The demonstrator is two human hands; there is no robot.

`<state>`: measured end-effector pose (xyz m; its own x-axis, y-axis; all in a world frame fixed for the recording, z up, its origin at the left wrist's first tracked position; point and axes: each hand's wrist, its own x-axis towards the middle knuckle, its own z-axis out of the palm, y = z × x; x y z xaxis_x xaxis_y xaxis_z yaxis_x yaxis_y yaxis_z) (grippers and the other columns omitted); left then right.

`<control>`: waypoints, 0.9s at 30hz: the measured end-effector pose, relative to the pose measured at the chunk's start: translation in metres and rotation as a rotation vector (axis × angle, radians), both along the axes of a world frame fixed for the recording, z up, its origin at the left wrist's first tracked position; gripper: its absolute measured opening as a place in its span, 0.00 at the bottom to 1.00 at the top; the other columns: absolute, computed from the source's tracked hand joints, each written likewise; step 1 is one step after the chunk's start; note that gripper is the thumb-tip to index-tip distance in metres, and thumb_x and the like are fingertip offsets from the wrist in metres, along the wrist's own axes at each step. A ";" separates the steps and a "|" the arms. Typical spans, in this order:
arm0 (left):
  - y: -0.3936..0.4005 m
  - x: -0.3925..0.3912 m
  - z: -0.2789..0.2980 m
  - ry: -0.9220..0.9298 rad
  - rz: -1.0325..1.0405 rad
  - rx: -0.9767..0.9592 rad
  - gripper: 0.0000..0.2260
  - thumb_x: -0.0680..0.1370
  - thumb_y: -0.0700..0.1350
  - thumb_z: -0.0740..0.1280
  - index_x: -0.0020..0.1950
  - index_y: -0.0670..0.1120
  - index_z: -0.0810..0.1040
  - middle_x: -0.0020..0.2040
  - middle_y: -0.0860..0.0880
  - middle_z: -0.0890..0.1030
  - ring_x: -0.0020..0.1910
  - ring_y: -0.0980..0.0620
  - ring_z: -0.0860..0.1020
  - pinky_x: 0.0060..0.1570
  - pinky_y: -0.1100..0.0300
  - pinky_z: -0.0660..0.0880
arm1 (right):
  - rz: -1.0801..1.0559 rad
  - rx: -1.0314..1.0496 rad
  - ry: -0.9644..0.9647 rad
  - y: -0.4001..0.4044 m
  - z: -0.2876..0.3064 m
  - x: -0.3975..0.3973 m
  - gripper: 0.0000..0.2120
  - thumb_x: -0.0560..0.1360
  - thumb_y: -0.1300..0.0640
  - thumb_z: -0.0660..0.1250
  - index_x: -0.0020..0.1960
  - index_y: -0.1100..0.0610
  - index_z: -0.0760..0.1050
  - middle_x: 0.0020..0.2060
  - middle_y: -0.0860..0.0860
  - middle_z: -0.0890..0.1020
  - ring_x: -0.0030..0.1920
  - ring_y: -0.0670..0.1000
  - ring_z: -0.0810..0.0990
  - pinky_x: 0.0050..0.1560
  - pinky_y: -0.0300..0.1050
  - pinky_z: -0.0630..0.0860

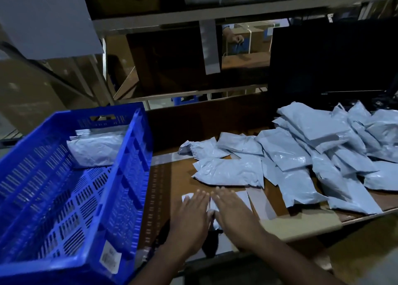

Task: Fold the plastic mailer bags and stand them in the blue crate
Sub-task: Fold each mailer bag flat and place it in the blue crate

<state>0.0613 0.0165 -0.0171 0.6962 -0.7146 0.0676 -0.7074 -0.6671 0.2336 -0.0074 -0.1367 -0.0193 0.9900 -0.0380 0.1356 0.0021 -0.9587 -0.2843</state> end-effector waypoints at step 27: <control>0.013 -0.003 -0.030 0.119 -0.023 0.001 0.42 0.72 0.69 0.22 0.83 0.51 0.40 0.81 0.57 0.37 0.79 0.61 0.36 0.78 0.59 0.38 | -0.028 0.151 0.231 -0.005 -0.016 -0.009 0.40 0.72 0.31 0.31 0.81 0.46 0.38 0.75 0.37 0.35 0.71 0.33 0.29 0.68 0.30 0.26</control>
